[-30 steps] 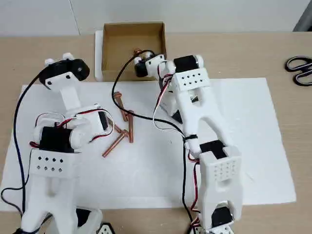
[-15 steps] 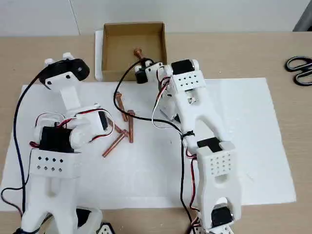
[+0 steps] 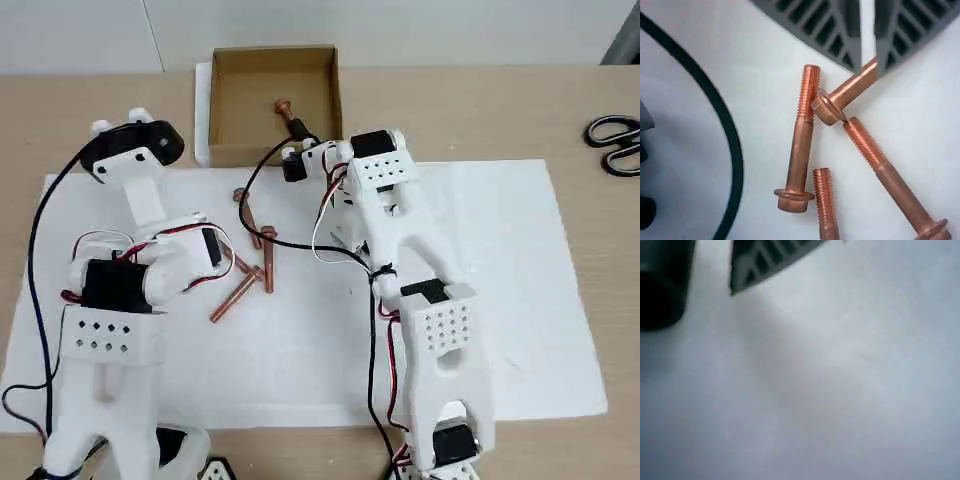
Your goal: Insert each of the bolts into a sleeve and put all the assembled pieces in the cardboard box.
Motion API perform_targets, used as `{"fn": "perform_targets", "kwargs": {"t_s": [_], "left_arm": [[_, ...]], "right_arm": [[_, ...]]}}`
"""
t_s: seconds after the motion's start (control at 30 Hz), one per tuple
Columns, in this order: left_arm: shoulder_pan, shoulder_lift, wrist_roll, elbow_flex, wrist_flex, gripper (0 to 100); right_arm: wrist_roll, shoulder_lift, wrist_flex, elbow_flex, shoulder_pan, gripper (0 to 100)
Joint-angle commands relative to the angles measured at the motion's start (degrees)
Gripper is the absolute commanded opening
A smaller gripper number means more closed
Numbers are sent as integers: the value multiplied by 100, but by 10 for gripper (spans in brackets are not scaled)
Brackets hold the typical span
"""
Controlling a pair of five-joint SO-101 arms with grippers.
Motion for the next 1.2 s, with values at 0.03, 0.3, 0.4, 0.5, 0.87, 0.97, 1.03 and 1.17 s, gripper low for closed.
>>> {"fn": "perform_targets", "kwargs": {"t_s": [0.03,0.3,0.4,0.5,0.87,0.97,1.03,1.17], "left_arm": [[-18,-9,35,-22,-123,6],[-18,-9,35,-22,-123,6],[-18,-9,35,-22,-123,6],[-18,-9,35,-22,-123,6],[-18,-9,35,-57,-123,6],[0,-9,35,-57,-123,6],[18,-9,44,-57,-105,6],[9,-18,44,-92,-97,6]], "right_arm": [[53,110,-57,53,13,148],[44,145,-22,53,13,72],[18,145,4,53,13,71],[44,145,4,53,13,31],[18,-418,136,35,4,11],[9,-945,215,44,-13,11],[0,-1270,224,44,-13,10],[-281,-1842,338,70,4,9]]}}
